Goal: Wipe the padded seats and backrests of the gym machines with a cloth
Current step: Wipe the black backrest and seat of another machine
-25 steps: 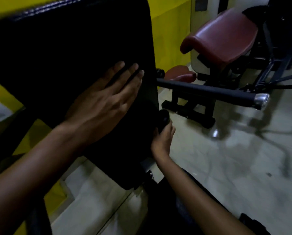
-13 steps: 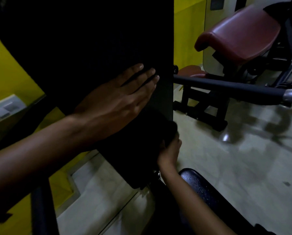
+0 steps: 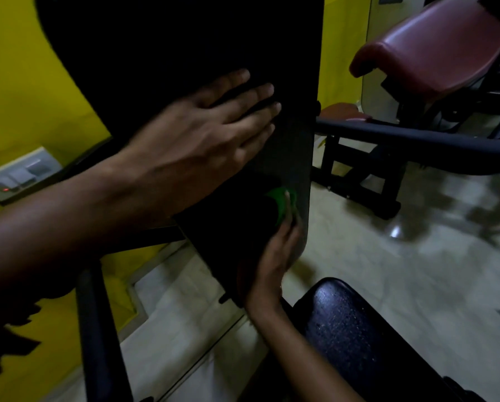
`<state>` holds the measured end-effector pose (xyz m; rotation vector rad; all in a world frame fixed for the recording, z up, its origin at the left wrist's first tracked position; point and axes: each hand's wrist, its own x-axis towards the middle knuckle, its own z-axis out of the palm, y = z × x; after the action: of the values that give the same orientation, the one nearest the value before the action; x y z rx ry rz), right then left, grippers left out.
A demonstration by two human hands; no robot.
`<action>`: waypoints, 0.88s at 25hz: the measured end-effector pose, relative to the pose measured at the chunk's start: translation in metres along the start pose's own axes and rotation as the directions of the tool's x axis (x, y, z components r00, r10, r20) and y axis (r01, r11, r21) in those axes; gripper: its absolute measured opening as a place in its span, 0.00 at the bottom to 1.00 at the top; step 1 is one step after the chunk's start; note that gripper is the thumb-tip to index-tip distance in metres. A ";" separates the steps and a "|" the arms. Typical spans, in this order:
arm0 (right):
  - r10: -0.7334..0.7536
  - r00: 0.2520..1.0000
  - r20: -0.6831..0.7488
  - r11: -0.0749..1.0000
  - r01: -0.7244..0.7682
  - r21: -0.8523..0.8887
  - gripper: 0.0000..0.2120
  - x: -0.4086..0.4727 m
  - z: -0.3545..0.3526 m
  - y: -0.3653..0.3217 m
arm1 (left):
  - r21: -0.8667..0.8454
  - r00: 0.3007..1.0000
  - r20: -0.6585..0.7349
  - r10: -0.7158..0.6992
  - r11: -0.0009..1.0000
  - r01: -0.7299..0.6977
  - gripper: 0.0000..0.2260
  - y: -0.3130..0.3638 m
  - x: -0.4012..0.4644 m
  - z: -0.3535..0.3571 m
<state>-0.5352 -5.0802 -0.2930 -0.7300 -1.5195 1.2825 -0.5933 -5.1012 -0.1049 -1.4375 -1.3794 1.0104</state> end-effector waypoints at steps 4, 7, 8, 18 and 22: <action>-0.370 0.914 0.168 0.887 0.401 -0.228 0.40 -0.029 0.005 0.019 | -0.219 0.987 -0.146 -0.067 0.975 0.034 0.22 -0.018 -0.011 -0.004; -0.432 0.853 0.293 0.789 0.515 -0.337 0.48 -0.038 -0.013 0.054 | -0.183 0.988 -0.144 -0.055 0.983 0.028 0.24 -0.017 -0.013 -0.010; -0.407 0.873 0.268 0.810 0.481 -0.336 0.51 -0.036 -0.014 0.050 | -0.172 0.990 -0.135 -0.046 0.985 0.022 0.24 -0.015 -0.012 -0.008; -0.491 0.731 0.474 0.635 0.673 -0.380 0.47 -0.037 -0.029 0.074 | -0.231 0.978 -0.192 -0.083 0.972 0.037 0.22 -0.006 -0.011 -0.002; -0.389 0.862 0.326 0.860 0.467 -0.208 0.44 -0.039 -0.013 0.044 | -0.225 0.986 -0.161 -0.032 0.974 -0.005 0.23 0.013 -0.009 0.008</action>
<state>-0.5156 -5.0991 -0.3469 -0.3527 -1.9869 0.8553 -0.5976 -5.1102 -0.1202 -1.6359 -1.4137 0.7267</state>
